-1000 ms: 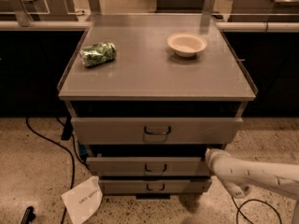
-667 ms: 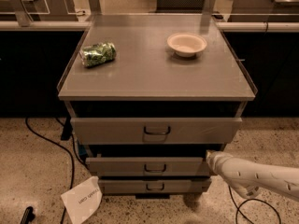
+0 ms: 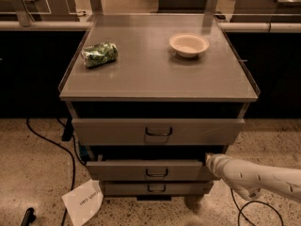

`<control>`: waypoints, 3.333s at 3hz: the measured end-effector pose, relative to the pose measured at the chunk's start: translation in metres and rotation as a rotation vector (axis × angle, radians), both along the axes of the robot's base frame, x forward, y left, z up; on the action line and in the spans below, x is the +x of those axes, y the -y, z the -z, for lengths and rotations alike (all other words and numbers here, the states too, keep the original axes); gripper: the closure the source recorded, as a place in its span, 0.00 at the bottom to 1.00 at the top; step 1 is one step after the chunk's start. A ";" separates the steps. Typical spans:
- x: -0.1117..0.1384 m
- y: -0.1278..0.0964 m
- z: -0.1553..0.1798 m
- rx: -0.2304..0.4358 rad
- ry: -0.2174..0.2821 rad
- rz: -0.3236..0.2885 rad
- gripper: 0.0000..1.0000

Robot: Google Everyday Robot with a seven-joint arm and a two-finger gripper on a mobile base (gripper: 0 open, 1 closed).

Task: Open middle drawer

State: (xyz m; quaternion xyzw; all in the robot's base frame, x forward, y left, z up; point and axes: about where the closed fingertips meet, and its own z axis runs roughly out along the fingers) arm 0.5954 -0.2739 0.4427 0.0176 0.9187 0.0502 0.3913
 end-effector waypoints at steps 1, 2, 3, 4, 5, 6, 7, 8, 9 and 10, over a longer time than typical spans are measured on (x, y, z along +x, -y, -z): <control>-0.002 -0.005 0.003 0.008 -0.014 -0.023 1.00; -0.008 -0.016 0.007 0.005 -0.035 -0.066 1.00; -0.008 -0.016 0.005 0.005 -0.035 -0.066 1.00; -0.020 -0.028 0.011 0.011 -0.071 -0.115 1.00; -0.020 -0.027 0.009 0.011 -0.071 -0.116 1.00; -0.043 -0.044 0.022 0.044 -0.127 -0.183 1.00; -0.043 -0.044 0.019 0.044 -0.127 -0.183 1.00; -0.069 -0.059 0.031 0.091 -0.181 -0.257 1.00; -0.075 -0.062 0.029 0.099 -0.194 -0.275 1.00; -0.104 -0.076 0.039 0.141 -0.253 -0.352 1.00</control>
Offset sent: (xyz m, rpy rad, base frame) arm -0.0541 0.0803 -0.0547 0.0256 0.1893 0.3364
